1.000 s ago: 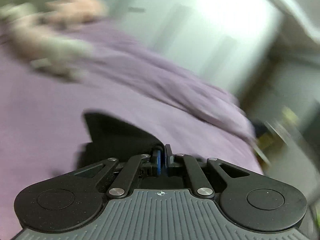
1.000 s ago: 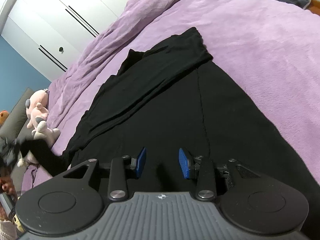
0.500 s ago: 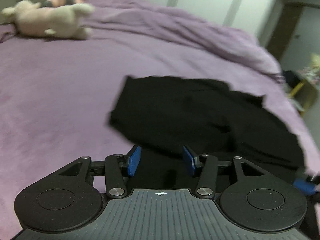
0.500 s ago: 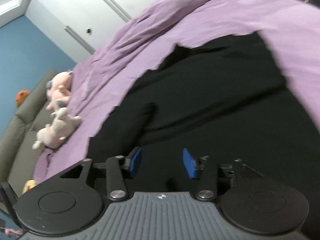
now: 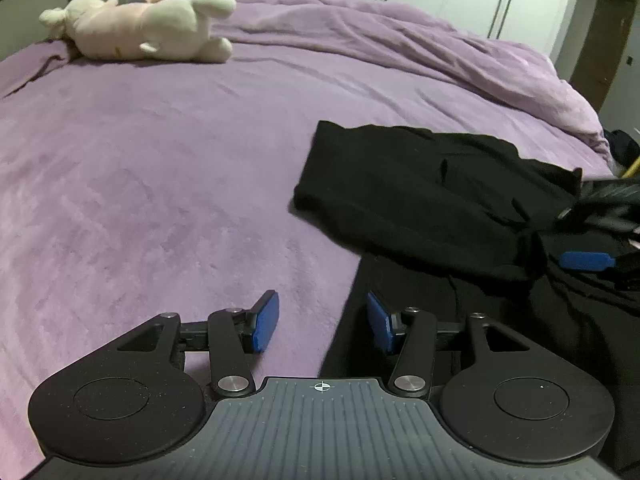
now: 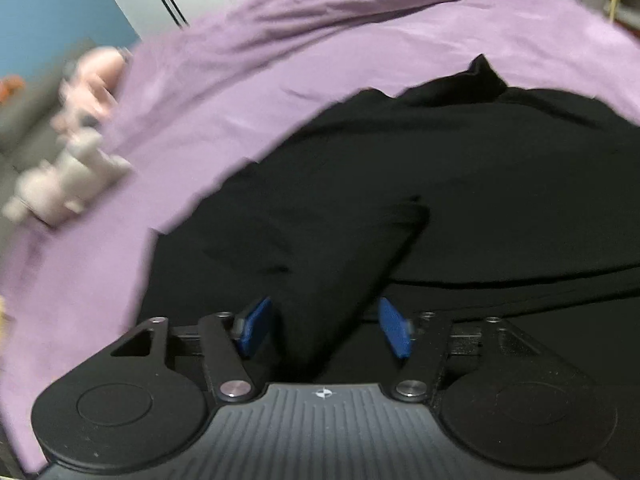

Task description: Fold small clothes

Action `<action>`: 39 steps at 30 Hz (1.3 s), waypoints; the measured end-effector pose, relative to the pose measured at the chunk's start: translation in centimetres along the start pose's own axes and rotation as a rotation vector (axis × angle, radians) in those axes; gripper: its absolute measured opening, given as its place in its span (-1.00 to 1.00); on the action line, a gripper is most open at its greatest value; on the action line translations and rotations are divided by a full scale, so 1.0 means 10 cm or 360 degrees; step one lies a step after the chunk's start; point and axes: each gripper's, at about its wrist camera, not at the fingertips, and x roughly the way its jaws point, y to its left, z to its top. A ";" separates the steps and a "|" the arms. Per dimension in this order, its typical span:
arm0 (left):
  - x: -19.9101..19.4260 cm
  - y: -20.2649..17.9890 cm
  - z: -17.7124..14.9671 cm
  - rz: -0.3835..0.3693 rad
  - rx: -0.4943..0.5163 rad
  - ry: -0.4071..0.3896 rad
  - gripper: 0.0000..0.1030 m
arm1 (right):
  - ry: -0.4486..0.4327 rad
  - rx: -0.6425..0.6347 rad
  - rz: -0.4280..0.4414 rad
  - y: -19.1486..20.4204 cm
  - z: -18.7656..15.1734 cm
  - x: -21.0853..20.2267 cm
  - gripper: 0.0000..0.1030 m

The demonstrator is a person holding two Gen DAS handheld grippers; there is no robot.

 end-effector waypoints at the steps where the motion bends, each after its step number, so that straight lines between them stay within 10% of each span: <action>1: 0.00 -0.01 -0.01 0.0003 0.0012 0.0002 0.07 | 0.0016 -0.0003 -0.0015 0.00 -0.01 0.03 -0.46; 4: 0.00 -0.01 -0.02 -0.0001 0.0014 0.0005 0.07 | -0.0020 0.0080 0.0107 -0.09 0.03 -0.05 -0.81; 9: 0.01 -0.02 0.00 -0.0012 0.0003 0.0009 0.07 | -0.0515 0.0078 0.0472 -0.31 0.07 -0.73 -0.83; 12: 0.01 -0.04 0.02 -0.0016 0.0012 0.0001 0.07 | -0.0730 0.0007 0.0451 -0.64 -0.05 -1.00 -0.77; 15: 0.04 -0.09 0.02 -0.0012 0.0035 0.0012 0.08 | -0.0559 0.0128 0.0262 -1.10 -0.09 -0.90 0.05; 26: 0.07 -0.36 0.05 -0.0024 0.0142 0.0028 0.09 | -0.0297 0.0442 0.0190 -1.82 -0.06 -0.54 0.05; 31: 0.09 -0.45 0.07 -0.0027 0.0192 0.0032 0.09 | -0.0240 0.0292 0.0039 -1.58 0.11 -0.24 -0.16; 35: 0.15 -0.54 0.11 -0.0021 0.0231 0.0025 0.09 | -0.0207 0.0088 -0.0035 -1.37 0.17 -0.14 -0.89; 39: 0.24 -0.65 0.18 -0.0028 0.0271 0.0023 0.09 | -0.0364 -0.0097 -0.0122 -1.20 0.23 -0.34 -0.93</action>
